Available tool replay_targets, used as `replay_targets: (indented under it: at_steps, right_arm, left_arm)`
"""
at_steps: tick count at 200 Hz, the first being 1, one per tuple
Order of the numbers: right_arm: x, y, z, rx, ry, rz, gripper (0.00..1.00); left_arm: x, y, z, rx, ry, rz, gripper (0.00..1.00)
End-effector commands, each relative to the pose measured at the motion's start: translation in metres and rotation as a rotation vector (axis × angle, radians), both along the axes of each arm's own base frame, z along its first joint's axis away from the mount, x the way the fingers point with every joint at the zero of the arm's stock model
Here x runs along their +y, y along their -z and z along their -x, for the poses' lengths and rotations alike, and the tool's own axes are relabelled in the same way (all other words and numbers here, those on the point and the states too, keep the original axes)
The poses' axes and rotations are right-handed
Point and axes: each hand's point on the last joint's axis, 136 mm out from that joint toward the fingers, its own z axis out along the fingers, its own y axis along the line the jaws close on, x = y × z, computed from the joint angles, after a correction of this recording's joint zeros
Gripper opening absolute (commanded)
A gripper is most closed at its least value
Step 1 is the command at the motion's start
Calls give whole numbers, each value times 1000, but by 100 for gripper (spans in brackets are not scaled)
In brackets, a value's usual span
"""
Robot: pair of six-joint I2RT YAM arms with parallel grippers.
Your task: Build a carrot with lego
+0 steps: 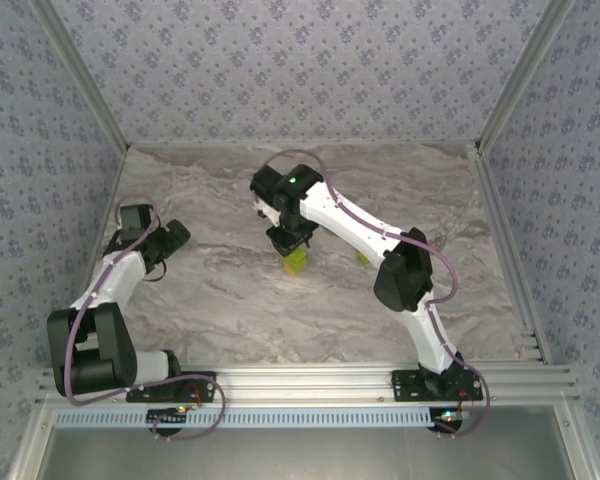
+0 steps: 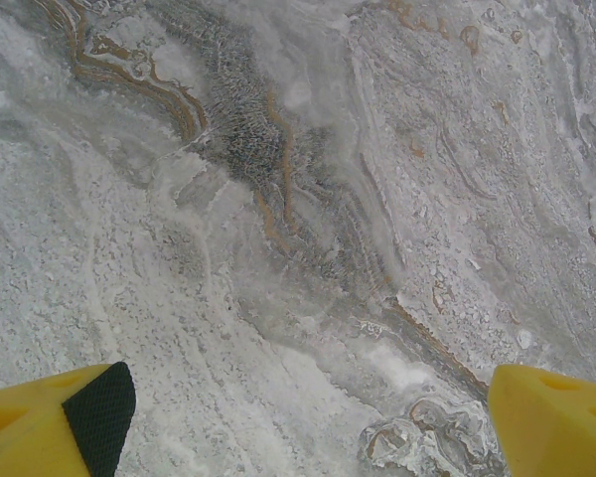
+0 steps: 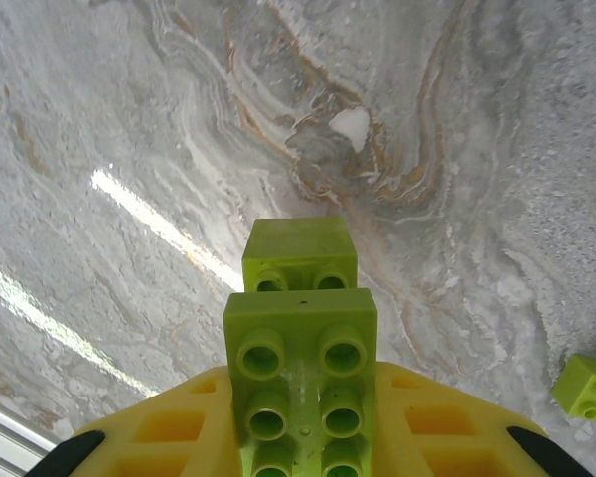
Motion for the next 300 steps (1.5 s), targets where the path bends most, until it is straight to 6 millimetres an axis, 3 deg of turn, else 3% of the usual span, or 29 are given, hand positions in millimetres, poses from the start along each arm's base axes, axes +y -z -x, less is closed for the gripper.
replay_targets:
  at_steps: [1, 57, 100, 133, 222, 300]
  right_arm:
    - [2, -6, 14, -2, -68, -1, 31]
    - [22, 2, 51, -69, -400, 34, 32]
    - [22, -3, 68, -51, -657, 26, 35]
    - [24, 0, 71, -52, -763, 26, 35]
    - [33, 23, 69, -32, -797, 33, 36]
    - [34, 32, 61, -26, -779, 54, 39]
  left_arm:
    - [0, -11, -8, -34, 8, 8, 93]
    - [0, -8, -7, -30, 8, 9, 93]
    - [0, -10, -6, -32, 8, 6, 93]
    - [0, -9, -5, -29, 8, 7, 93]
    - [0, -8, -6, -28, 8, 7, 93]
    - [0, -10, -7, -29, 9, 8, 93]
